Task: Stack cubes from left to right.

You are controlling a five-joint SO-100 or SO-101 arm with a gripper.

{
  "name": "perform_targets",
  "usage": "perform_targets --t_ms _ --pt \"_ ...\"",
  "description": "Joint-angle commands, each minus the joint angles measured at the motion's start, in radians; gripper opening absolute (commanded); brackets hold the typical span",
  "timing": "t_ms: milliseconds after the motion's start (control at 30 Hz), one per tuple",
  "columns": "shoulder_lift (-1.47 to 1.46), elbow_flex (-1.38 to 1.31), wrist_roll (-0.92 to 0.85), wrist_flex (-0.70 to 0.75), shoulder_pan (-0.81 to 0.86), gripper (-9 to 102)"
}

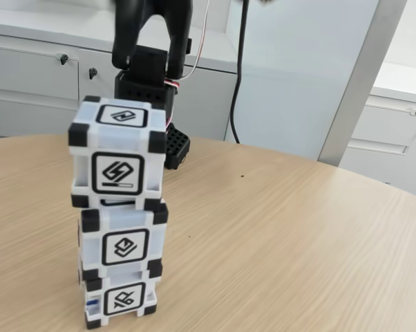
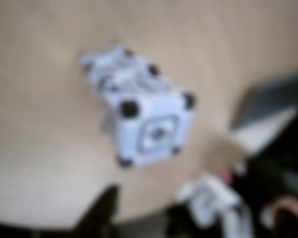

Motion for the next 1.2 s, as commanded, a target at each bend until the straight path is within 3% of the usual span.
perform_targets --t_ms 0,333,500,867,1167 --pt "0.164 -0.017 -0.006 0.008 -0.052 31" --pt "0.347 -0.011 0.06 0.008 -0.33 0" --pt "0.359 -0.003 0.11 0.002 -0.462 0" --pt "0.555 0.02 0.202 -0.17 -0.606 0" --pt "0.799 0.403 0.206 -0.325 -0.678 0"
